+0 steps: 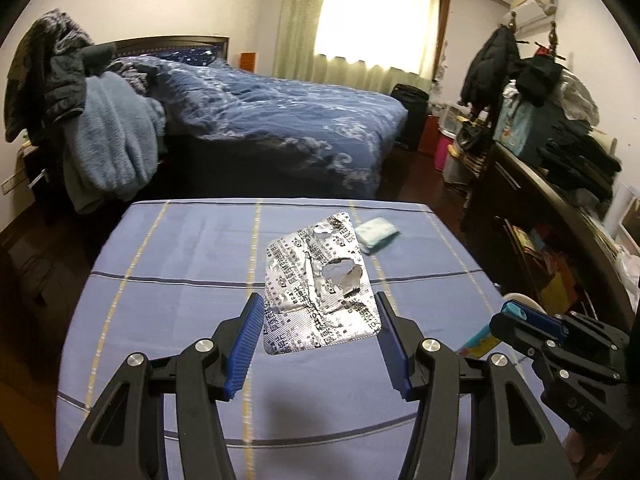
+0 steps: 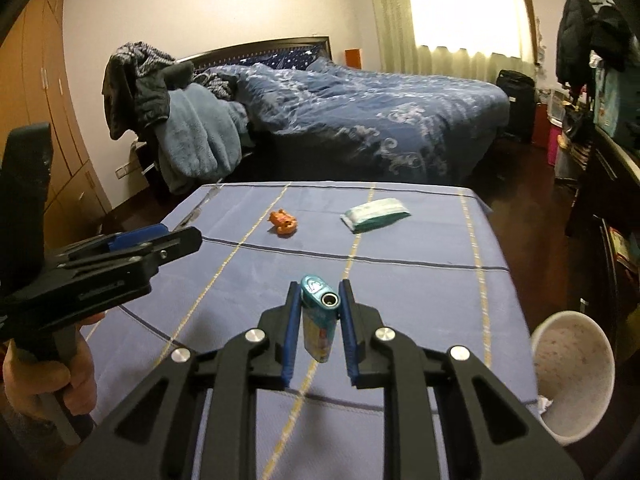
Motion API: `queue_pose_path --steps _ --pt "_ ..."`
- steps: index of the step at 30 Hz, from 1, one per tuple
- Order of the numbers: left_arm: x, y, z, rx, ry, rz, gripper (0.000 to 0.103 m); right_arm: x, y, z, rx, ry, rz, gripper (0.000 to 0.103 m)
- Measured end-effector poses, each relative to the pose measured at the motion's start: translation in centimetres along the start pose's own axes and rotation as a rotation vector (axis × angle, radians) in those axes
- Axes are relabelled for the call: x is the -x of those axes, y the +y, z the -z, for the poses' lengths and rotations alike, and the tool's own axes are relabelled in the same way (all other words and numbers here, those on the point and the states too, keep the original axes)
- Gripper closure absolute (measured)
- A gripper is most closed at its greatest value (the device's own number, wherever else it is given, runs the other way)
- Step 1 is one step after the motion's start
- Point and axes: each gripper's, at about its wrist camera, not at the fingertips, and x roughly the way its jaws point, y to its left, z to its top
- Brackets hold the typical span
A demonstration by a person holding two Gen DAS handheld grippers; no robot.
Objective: Collect trash
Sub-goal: 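Lift blister pack and tube and turn both tools toward the wastebasket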
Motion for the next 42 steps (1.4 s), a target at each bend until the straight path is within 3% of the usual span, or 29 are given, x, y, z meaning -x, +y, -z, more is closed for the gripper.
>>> queue_pose_path --steps 13,18,20,21,24,29,32,33,35,42 --pt "-0.3 -9.0 -0.1 -0.123 -0.002 0.121 0.048 6.4 -7.2 3.2 -0.093 -0.053 0.140 0.082" --pt "-1.3 -11.4 0.2 -0.158 0.025 0.150 0.059 8.1 -9.6 4.0 -0.125 -0.070 0.169 0.082" --pt "-2.0 -11.8 0.8 -0.184 0.050 0.137 0.059 8.4 -10.1 4.2 -0.134 -0.075 0.172 0.082" --pt "-2.4 -11.9 1.0 -0.193 0.063 0.132 0.057 8.5 -10.3 4.3 -0.137 -0.076 0.172 0.082" --pt "-4.5 -11.9 1.9 -0.184 0.099 0.116 0.022 8.7 -10.7 4.5 -0.143 -0.080 0.172 0.082" --pt "-10.2 -12.2 2.4 -0.204 0.189 0.054 0.017 8.6 -10.6 4.3 -0.144 -0.083 0.161 0.083" --pt "-12.9 -12.1 2.8 -0.138 0.285 0.100 0.015 8.7 -10.4 4.3 -0.144 -0.089 0.156 0.083" --pt "-13.5 -12.3 3.0 -0.127 0.301 0.080 0.011 8.6 -10.4 4.3 -0.146 -0.090 0.153 0.083" --pt "-14.1 -12.8 3.2 -0.125 0.307 0.028 0.004 8.5 -10.5 4.2 -0.151 -0.091 0.149 0.083" --pt "-14.6 -15.5 3.8 -0.211 0.275 -0.012 0.006 7.7 -10.7 4.1 -0.162 -0.082 0.141 0.083"
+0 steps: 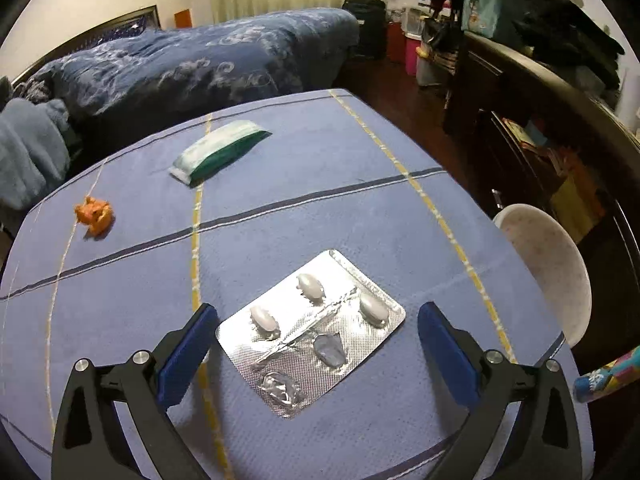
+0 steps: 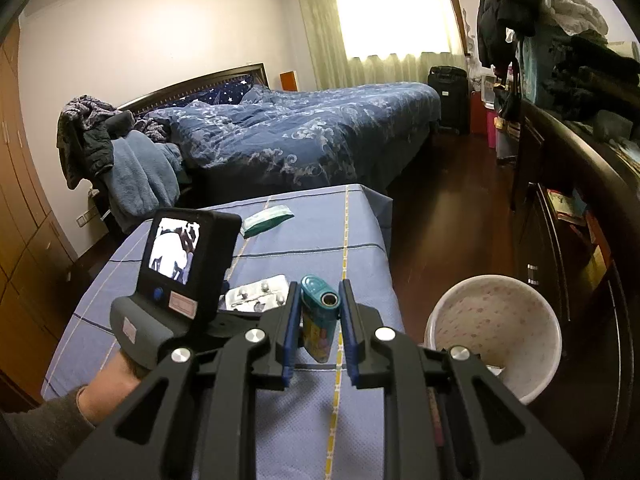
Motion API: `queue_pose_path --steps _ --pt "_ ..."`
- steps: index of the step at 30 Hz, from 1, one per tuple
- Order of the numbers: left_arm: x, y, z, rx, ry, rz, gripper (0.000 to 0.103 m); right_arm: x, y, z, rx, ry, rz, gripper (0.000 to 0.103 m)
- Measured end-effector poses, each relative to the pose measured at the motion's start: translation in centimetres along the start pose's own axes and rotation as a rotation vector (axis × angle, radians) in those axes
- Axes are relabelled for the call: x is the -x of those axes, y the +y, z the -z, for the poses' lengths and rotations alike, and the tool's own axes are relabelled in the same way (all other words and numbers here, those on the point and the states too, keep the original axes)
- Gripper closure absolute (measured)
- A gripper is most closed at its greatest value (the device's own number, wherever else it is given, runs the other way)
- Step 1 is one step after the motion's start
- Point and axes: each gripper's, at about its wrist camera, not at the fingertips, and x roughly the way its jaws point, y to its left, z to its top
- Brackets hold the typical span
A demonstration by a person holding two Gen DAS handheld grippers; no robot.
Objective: Collect trash
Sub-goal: 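Lift blister pack and tube and turn both tools toward the wastebasket, then hold blister pack and tube over the wastebasket and open both tools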
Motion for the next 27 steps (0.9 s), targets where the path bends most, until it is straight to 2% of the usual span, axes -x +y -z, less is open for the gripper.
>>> queue_pose_path --steps 1,4,7,15,21,27 --pt "0.1 0.1 0.0 0.003 -0.006 0.000 0.011 0.0 0.0 0.0 0.001 0.000 -0.001 0.083" --pt "0.4 0.4 0.1 -0.002 -0.015 0.023 0.012 -0.3 0.2 0.1 0.004 0.002 -0.009 0.083" --pt "1.3 1.4 0.3 0.033 -0.037 0.081 0.012 -0.4 0.3 0.2 0.005 0.004 -0.013 0.083" --pt "5.1 1.9 -0.2 0.030 -0.121 0.087 0.012 0.5 -0.5 0.3 -0.005 -0.014 0.009 0.083" --pt "7.6 -1.9 -2.1 -0.053 -0.190 0.153 0.012 1.6 -3.3 0.3 -0.047 -0.036 0.076 0.082" --pt "7.3 -7.3 -3.7 -0.147 -0.204 0.209 0.012 2.7 -7.4 0.4 -0.107 -0.059 0.169 0.082"
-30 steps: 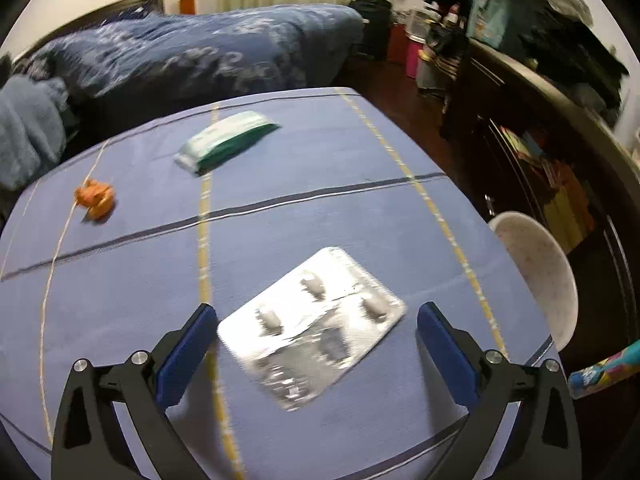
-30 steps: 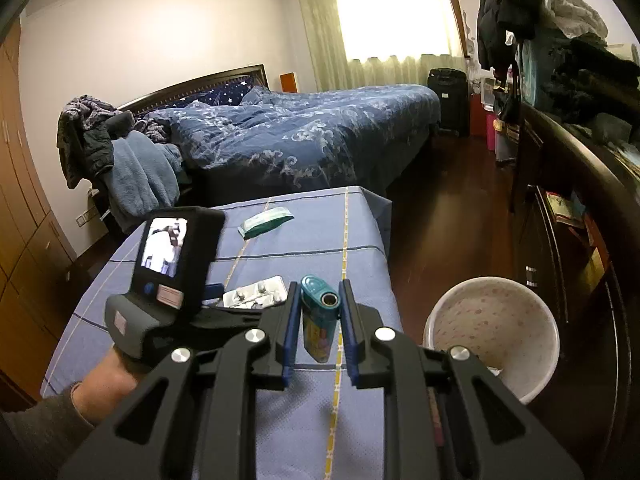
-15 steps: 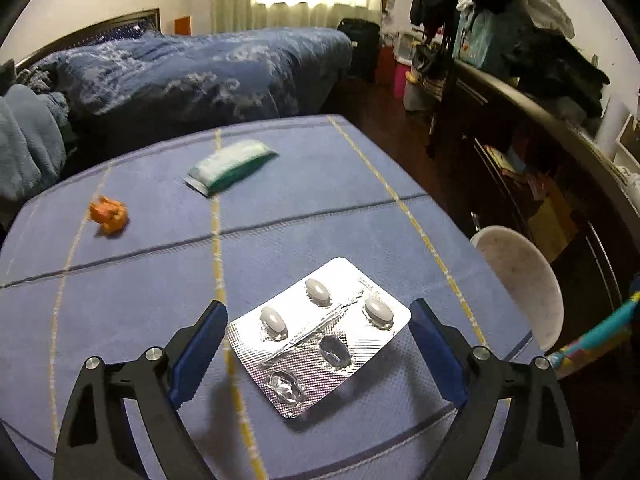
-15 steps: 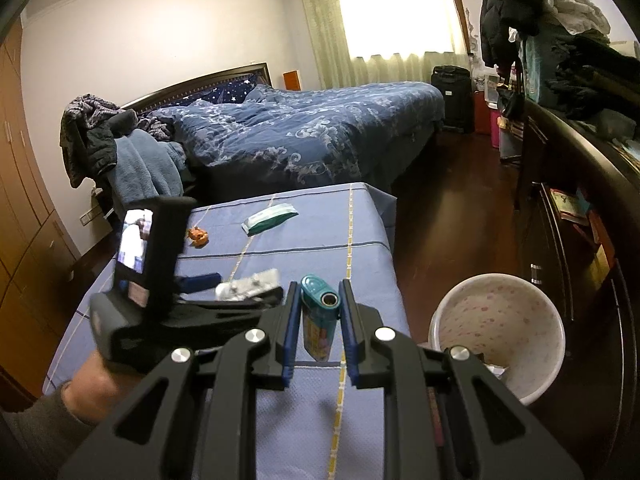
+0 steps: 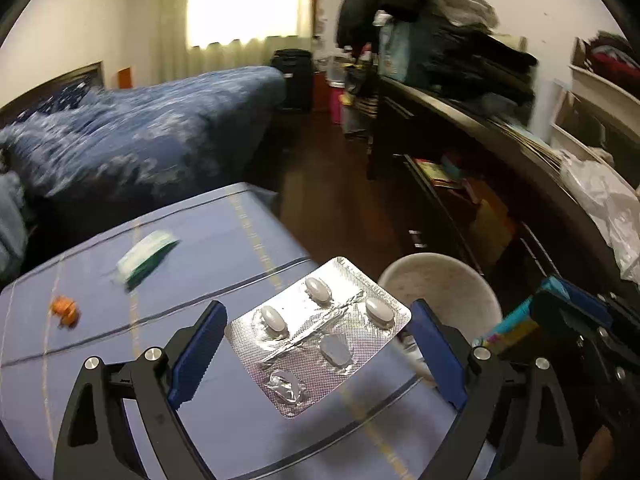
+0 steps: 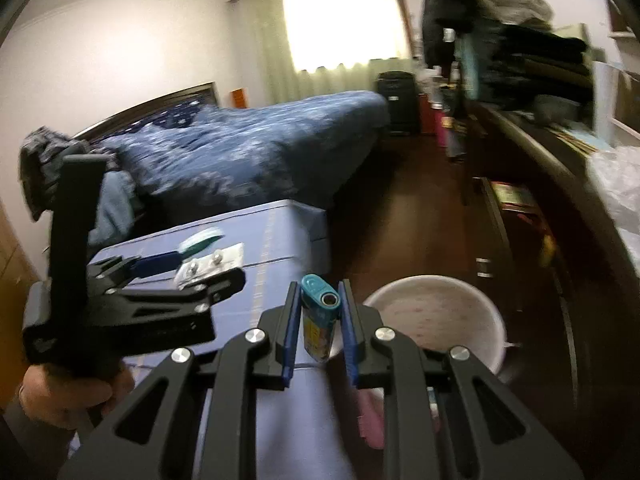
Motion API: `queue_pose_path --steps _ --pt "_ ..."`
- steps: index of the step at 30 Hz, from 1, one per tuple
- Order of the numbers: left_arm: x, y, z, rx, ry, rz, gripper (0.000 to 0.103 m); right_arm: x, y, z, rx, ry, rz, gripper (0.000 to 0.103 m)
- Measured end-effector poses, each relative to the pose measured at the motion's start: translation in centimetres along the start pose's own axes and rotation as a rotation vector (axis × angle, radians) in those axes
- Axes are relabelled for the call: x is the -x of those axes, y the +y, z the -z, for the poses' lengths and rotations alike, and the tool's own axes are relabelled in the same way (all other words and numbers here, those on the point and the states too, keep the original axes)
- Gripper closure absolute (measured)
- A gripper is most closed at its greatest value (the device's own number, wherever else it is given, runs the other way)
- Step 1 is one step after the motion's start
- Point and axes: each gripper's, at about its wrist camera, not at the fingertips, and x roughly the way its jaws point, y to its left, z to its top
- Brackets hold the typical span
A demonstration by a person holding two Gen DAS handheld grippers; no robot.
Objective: Collect trash
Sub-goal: 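Hold blister pack and tube over the wastebasket and open both tools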
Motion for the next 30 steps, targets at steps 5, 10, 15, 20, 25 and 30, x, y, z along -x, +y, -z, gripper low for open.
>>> queue_pose_path --steps 5,10,15,20,25,30 --pt "-2.4 -3.2 -1.3 -0.036 0.013 0.049 0.012 -0.6 -4.4 -0.2 -0.066 -0.009 0.083 0.082" --pt "-5.3 -5.6 -2.1 -0.050 0.046 0.100 0.011 -1.9 -8.1 0.1 -0.115 -0.003 0.157 0.082" --pt "-8.1 -7.9 -2.6 -0.074 0.083 0.122 0.011 -3.9 -11.2 0.5 -0.161 0.020 0.192 0.082" --pt "-10.4 -9.1 -2.2 -0.096 0.114 0.128 0.011 -5.7 -13.1 0.8 -0.188 0.036 0.209 0.082" --pt "-11.2 -9.1 -1.9 -0.081 0.143 0.171 0.009 -5.8 -13.6 0.9 -0.213 0.022 0.221 0.080" --pt "-11.0 -9.4 -2.1 -0.090 0.135 0.188 0.004 -4.8 -13.2 1.0 -0.209 0.000 0.241 0.080"
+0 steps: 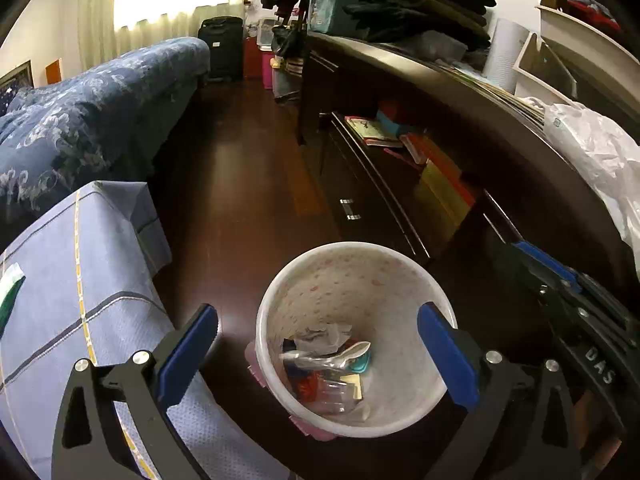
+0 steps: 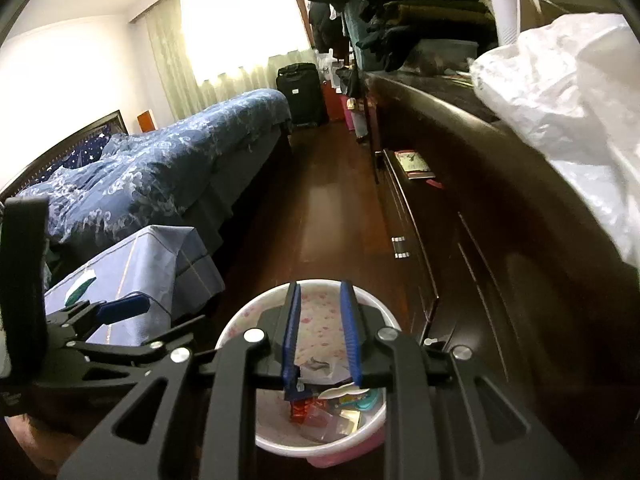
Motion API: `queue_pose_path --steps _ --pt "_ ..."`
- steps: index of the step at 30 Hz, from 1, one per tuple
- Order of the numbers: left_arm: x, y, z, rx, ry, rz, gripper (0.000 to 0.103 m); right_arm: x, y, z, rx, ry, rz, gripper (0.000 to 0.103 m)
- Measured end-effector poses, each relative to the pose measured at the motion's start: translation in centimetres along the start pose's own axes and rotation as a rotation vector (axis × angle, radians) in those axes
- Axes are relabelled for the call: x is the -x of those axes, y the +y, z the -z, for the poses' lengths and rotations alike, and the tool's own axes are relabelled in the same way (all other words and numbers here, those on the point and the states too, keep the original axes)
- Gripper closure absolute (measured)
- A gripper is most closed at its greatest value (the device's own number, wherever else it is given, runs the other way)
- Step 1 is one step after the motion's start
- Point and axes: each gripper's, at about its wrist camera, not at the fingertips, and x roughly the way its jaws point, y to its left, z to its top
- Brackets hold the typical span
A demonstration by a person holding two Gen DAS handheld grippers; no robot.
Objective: Collect trash
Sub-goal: 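Hold blister pack and tube over the wastebasket and open both tools, then move both open tools back toward the table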
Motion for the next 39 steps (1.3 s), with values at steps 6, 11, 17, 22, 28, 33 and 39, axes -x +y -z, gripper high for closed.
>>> queue_pose_path --steps 6,11,17,22,28,33,39 --pt "1.6 0.5 0.2 0.017 -0.026 -0.007 0.004 2.3 0.6 0.0 0.001 -0.034 -0.020 0.077" --pt "5.2 2.7 1.2 0.055 -0.077 -0.083 0.004 3.9 2.2 -0.1 0.019 -0.053 -0.066 0.068" --pt "9.7 8.5 4.1 0.147 -0.091 -0.248 0.004 4.7 7.6 1.0 0.090 -0.046 -0.173 0.038" --pt "13.4 14.9 6.9 0.233 -0.102 -0.397 0.004 4.7 13.8 2.1 0.174 -0.006 -0.286 0.029" --pt "15.2 23.0 9.3 0.346 -0.087 -0.496 0.004 5.1 20.9 3.2 0.275 0.019 -0.374 0.027" --pt "15.2 28.1 10.1 0.428 -0.089 -0.496 0.004 5.2 25.4 3.8 0.348 0.030 -0.402 0.027" --pt "13.6 31.4 9.5 0.458 -0.069 -0.523 0.004 4.9 28.8 3.7 0.400 0.029 -0.415 0.027"
